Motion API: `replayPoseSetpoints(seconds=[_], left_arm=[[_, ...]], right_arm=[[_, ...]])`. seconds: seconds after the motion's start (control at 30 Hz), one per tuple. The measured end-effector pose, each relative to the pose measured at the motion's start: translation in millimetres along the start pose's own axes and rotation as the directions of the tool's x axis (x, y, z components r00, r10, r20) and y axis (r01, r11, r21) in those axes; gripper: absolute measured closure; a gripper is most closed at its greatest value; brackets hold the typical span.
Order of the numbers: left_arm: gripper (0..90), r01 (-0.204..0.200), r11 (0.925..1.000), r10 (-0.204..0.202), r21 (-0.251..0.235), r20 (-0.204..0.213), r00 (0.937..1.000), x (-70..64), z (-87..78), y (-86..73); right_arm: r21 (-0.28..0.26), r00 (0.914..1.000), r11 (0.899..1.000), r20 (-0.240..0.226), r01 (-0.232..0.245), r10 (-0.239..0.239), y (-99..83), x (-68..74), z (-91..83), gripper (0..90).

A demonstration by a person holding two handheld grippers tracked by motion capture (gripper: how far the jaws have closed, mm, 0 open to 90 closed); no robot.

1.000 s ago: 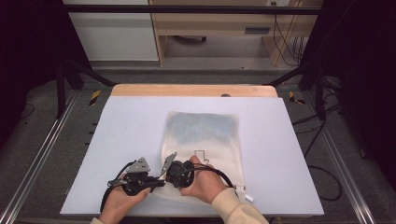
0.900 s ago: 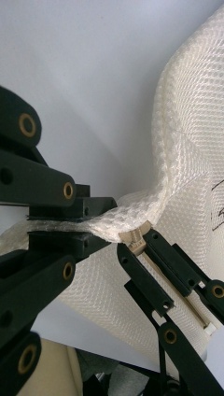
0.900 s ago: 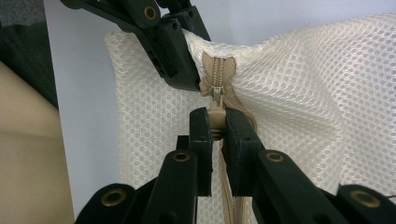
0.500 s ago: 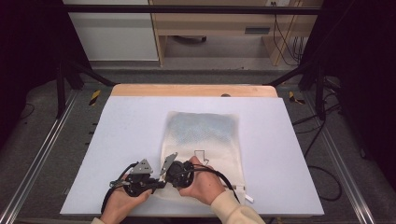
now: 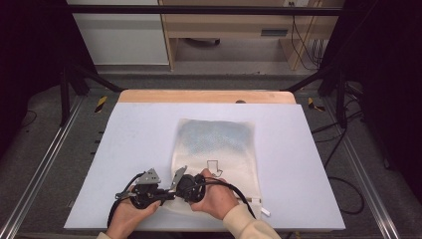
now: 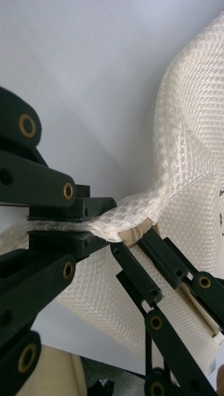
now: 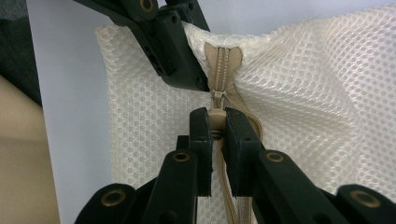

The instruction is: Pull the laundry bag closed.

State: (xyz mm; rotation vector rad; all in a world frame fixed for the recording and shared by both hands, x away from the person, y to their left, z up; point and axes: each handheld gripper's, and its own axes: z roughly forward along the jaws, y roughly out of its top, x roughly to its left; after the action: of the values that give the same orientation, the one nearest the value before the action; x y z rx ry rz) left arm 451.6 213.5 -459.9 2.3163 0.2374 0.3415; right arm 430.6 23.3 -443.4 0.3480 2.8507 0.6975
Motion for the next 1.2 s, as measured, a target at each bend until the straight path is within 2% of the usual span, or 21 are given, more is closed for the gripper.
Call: replayPoseSetpoints(seconds=[0.07, 0.23, 0.3, 0.33, 0.37, 0.4, 0.43, 0.47, 0.57, 0.67, 0.93, 1.2], left_arm=[[85.9, -0.001, 1.0, 0.001, -0.003, -0.001, 1.0, -0.3, -0.3, 0.7], [85.8, 0.003, 1.0, -0.003, -0.004, -0.003, 1.0, -1.9, -0.5, 1.9], [86.0, 0.008, 0.9982, -0.007, -0.059, 0.028, 0.9996, 1.7, -4.4, 1.4], [86.0, 0.01, 0.9985, -0.01, -0.053, 0.006, 0.9999, 1.7, -8.5, 2.1], [86.0, 0.01, 0.9985, -0.01, -0.053, 0.006, 0.9999, 1.7, -8.5, 2.1], [85.9, 0.014, 0.9994, -0.015, -0.032, -0.02, 0.9997, 2.0, -10.6, 1.3], [86.0, 0.032, 0.9983, -0.032, -0.05, -0.003, 0.9995, 6.4, -9.5, -4.6], [86.0, 0.036, 0.9982, -0.037, -0.047, -0.008, 0.9993, 5.3, -9.6, -4.4], [85.9, 0.022, 0.9991, -0.023, -0.037, -0.025, 0.9994, 1.0, -9.9, 1.1], [85.9, 0.011, 0.9994, -0.011, -0.034, -0.023, 0.9997, 0.8, -8.8, 1.1], [85.9, 0.014, 0.9992, -0.014, -0.037, -0.018, 0.9997, 0.4, -8.2, -0.1], [85.8, 0.016, 0.9989, -0.017, -0.044, -0.022, 0.9996, -2.5, -8.4, -0.3]], right_arm=[[-0.016, 0.9999, 1.0, -0.003, -0.016, 0.016, -1.4, -0.6, -0.7, 82.6], [-0.007, 0.9999, 1.0, 0.001, -0.011, 0.011, -2.3, -1.5, -1.2, 82.6], [0.015, 0.9998, 1.0, 0.02, 0.006, -0.006, -2.3, -1.4, 1.5, 82.6], [0.044, 0.9987, 0.999, 0.042, 0.025, -0.027, -3.8, -1.5, 5.2, 82.6], [0.041, 0.9991, 0.999, 0.038, 0.016, -0.017, -6.7, -2.3, 7.3, 82.6], [0.019, 0.9997, 1.0, 0.022, -0.015, 0.014, -9.7, -4.0, 7.1, 82.6], [0.013, 0.9995, 1.0, 0.025, -0.021, 0.021, -12.4, -6.2, 6.4, 82.5], [0.015, 0.9994, 1.0, 0.028, -0.023, 0.023, -14.3, -7.4, 5.1, 82.5], [0.01, 0.9991, 0.999, 0.025, -0.036, 0.036, -18.3, -8.0, 2.7, 82.5], [0.011, 0.999, 0.999, 0.016, -0.041, 0.041, -21.6, -9.6, 1.0, 82.5], [-0.006, 0.9989, 0.999, 0.006, -0.046, 0.047, -23.8, -10.4, -4.6, 82.5], [-0.03, 0.9995, 0.999, -0.007, -0.031, 0.031, -26.8, -9.4, -13.2, 82.4]])
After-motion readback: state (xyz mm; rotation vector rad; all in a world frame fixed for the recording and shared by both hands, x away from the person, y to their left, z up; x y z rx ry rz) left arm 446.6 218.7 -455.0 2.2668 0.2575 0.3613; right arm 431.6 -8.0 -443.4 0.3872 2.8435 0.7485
